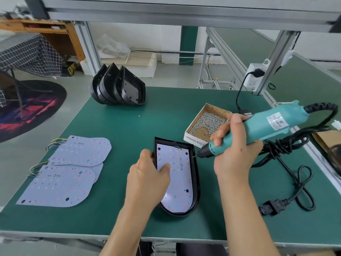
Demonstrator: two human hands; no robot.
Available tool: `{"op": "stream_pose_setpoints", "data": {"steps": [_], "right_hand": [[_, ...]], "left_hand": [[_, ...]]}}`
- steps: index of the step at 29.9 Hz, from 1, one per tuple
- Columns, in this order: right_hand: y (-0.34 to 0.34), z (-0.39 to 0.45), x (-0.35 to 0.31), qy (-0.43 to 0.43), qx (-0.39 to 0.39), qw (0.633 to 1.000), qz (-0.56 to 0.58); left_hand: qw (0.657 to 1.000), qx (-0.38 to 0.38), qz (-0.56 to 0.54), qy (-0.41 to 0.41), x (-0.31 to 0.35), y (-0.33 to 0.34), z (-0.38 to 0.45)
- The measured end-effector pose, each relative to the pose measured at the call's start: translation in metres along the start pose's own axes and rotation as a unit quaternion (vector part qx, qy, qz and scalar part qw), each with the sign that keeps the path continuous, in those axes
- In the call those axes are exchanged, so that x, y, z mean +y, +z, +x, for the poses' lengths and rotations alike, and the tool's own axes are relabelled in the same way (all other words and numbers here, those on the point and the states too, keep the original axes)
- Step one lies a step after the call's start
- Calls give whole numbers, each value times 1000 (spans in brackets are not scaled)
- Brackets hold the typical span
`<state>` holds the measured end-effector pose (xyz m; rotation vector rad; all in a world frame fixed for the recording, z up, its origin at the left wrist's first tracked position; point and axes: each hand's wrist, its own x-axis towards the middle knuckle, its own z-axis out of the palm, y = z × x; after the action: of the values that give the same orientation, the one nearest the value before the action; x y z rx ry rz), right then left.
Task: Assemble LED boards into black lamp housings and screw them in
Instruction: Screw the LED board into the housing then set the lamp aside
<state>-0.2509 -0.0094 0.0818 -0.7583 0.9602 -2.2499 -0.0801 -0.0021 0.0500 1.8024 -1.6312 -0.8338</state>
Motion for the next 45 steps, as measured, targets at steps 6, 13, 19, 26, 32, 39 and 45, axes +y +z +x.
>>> {"op": "stream_pose_setpoints", "data": {"steps": [6,13,19,26,32,39,45], "right_hand": [[-17,14,-26,150,57,987,28],[-24,-15,-15,183,-70,966,-171],[-19,-29,-18,165,-107,966,-168],[-17,-37,-23,130,-84,958,-243],[-20,-37,-28,98,-110,951,-273],[-22,-38,-29,108,-112,952,-263],[-28,-39,-27,187,-101,957,-197]], "left_hand": [[989,78,-121,38,-9,-18,-17],[967,109,-200,116,6,-28,-38],[960,136,-205,134,8,-31,-43],[959,145,-163,182,13,-28,-54],[959,150,-141,195,13,-24,-63],[956,163,-156,189,17,-25,-66],[957,163,-170,171,18,-26,-69]]}}
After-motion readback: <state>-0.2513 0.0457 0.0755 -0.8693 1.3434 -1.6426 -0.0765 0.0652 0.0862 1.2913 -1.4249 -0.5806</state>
